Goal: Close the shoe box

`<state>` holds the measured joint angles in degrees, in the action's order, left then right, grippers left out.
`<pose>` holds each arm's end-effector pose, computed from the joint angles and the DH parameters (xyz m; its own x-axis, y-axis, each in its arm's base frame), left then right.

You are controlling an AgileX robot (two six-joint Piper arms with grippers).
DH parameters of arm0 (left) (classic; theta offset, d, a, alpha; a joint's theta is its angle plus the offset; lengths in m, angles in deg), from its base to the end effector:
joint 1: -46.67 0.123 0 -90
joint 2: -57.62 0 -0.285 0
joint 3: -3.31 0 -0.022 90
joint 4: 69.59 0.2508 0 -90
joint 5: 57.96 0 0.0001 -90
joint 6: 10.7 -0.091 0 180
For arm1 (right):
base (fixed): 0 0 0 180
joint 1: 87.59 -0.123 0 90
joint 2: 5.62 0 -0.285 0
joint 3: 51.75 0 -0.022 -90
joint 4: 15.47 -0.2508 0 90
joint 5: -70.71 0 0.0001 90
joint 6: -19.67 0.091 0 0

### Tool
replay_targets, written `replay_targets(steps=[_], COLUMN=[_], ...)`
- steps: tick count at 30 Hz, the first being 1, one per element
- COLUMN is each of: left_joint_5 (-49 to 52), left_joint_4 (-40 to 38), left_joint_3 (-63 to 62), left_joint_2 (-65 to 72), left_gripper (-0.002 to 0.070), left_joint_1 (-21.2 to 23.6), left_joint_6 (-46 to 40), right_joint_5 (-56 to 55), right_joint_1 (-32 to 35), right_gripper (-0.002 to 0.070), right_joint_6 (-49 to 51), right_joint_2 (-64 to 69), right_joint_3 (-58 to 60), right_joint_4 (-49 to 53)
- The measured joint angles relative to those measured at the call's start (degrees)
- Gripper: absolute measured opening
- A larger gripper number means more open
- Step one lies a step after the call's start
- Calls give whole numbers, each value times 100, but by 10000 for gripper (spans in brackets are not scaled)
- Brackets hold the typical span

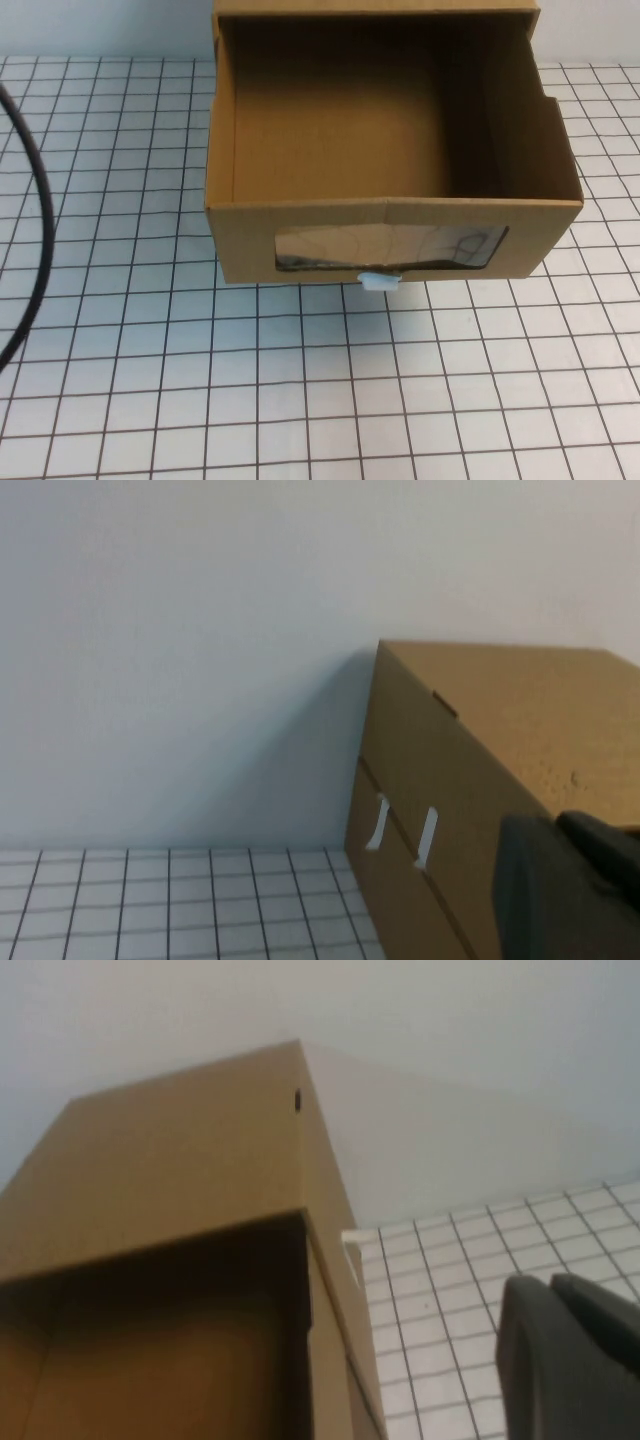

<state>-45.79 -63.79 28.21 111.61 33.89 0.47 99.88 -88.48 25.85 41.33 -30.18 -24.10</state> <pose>0.1616 -0.0347 0.4218 -0.0361 -0.0901 -0.9953 0.1978 0.9756 -0.0955 0.1206 0.0085 0.4318 -0.1462 0.2345 -0.9611 -0.0549 0.9681 0.2445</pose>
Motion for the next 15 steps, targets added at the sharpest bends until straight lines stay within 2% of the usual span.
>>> replay_targets(steps=[3, 7, 15], left_joint_5=[243, 637, 1045], left_joint_4=[-4, -94, -1179], left_joint_3=[-163, -615, -1506], left_joint_2=[312, 740, 1553], left_gripper=[-5, -5, -5], left_joint_1=[0, -11, -463], left_joint_6=[-26, -386, -2290], right_joint_5=[201, 592, 781], right_joint_1=[-220, -499, -695], right_gripper=[-14, -14, -14], right_joint_6=[-246, -1119, -2373], right_joint_2=[243, 591, 1104], right_joint_3=[0, 0, 0], right_joint_4=[0, -256, -1182])
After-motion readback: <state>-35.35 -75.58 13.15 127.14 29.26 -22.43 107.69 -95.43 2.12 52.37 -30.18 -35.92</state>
